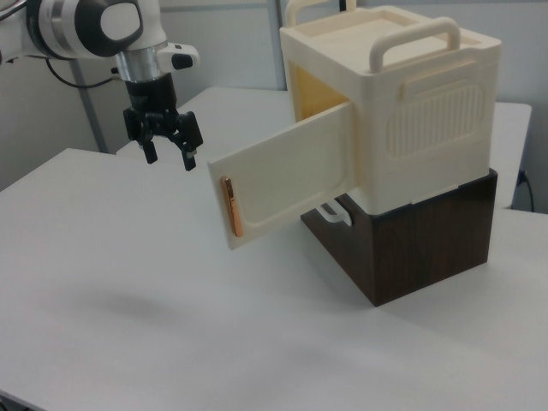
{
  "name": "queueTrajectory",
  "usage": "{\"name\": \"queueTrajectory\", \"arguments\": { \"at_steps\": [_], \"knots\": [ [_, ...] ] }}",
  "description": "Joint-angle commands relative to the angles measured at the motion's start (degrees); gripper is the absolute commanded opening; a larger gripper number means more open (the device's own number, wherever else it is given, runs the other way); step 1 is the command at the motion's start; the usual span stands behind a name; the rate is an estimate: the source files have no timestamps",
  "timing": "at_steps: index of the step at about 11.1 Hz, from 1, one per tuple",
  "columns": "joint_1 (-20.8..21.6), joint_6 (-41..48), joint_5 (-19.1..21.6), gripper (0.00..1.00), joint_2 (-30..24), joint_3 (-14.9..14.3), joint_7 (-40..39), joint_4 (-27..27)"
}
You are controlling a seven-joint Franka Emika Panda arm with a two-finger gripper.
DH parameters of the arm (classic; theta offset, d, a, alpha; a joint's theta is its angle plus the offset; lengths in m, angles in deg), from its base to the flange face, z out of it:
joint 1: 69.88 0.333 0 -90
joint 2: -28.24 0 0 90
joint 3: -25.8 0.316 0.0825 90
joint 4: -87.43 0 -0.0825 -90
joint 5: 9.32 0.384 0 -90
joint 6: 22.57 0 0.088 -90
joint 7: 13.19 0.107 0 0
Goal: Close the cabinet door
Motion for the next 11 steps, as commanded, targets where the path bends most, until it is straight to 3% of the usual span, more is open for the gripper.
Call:
{"name": "queueTrajectory", "arguments": {
  "at_steps": [1, 6, 7, 8, 9, 11],
  "knots": [
    [-0.8, 0.2, -0.7, 1.0, -1.4, 0.6, 1.1, -1.4],
    [-0.7, 0.6, -0.8, 1.0, -1.4, 0.6, 0.8, -1.4],
    [-0.7, 0.5, -0.8, 0.77, -1.4, 0.6, 0.2, -1.5],
    [-0.7, 0.3, -0.8, 0.35, -1.4, 0.6, 0.1, -1.5],
    [-0.7, 0.2, -0.8, 0.03, -1.3, 0.6, -0.2, -1.5],
    [-0.6, 0.2, -0.8, 0.0, -1.3, 0.6, -0.2, -1.5]
  ]
}}
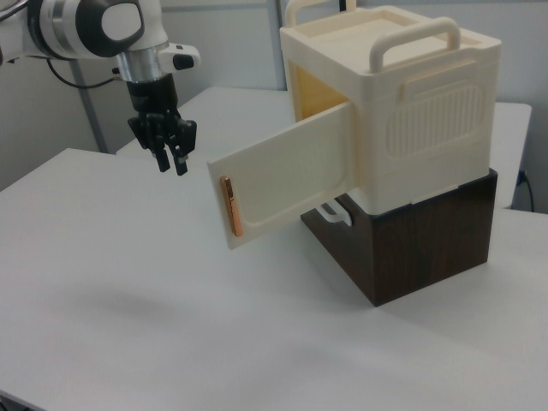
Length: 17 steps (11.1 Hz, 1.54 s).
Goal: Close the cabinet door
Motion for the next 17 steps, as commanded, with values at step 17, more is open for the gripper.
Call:
{"name": "queueTrajectory", "arguments": {
  "at_steps": [17],
  "knots": [
    [-18.2, 16.6, 3.6, 0.0, -8.2, -2.6, -26.3, 12.8]
  ]
}}
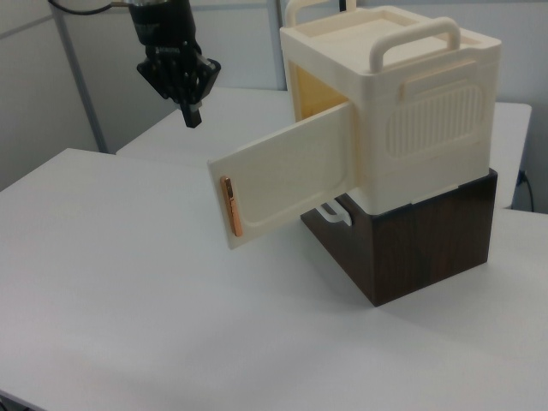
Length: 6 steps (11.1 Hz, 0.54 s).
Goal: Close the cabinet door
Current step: 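Push the cream door with the gripper, swinging it shut against the cabinet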
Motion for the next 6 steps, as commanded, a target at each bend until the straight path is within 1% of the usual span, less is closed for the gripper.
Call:
{"name": "queueTrajectory", "arguments": {
  "at_steps": [1, 2, 3, 4, 5, 6],
  "knots": [
    [-5.7, 5.1, 1.5, 0.0, -0.9, -0.8, -12.0, 1.3],
    [-6.8, 5.2, 1.4, 0.0, -0.9, -1.9, -14.8, 1.2],
    [-7.1, 5.2, 1.5, 0.0, -0.8, -3.8, -16.3, 1.2],
    [-7.1, 5.1, 1.2, 0.0, -0.7, -5.1, -17.5, 1.2],
    [-7.2, 4.8, 1.0, 0.0, -0.4, -5.3, -18.2, 1.0],
    [-7.1, 4.5, 1.2, 0.0, -0.1, -6.3, -18.8, 0.8]
  ]
}}
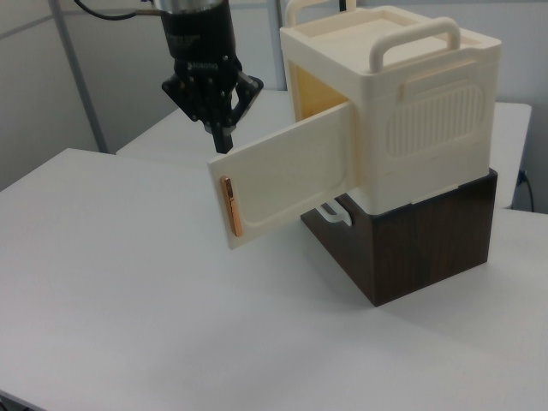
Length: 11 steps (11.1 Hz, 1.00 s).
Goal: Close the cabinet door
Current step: 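Push the cream door with the gripper, swinging it shut against the cabinet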
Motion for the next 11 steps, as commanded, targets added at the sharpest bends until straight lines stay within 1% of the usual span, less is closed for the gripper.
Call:
{"name": "queueTrajectory", "arguments": {
  "at_steps": [1, 4, 5, 7, 8, 9, 11],
  "knots": [
    [0.4, -0.9, 0.9, 0.0, 1.0, -1.7, -2.1, 0.0],
    [0.9, -4.2, 1.1, 0.0, 4.5, -1.5, 0.2, 0.0],
    [0.9, -5.9, 1.4, 0.0, 5.2, -1.4, 2.5, 0.0],
    [1.1, -9.0, 1.6, 0.0, 5.4, -0.9, 4.1, -0.1],
    [1.3, -11.0, 2.1, 0.0, 5.5, -0.8, 5.8, -1.1],
    [2.4, -14.0, 3.6, 0.0, 5.5, -0.8, 8.0, -1.8],
    [4.1, -17.5, 4.9, 0.0, 5.9, -0.8, 9.5, -2.7]
  ]
}}
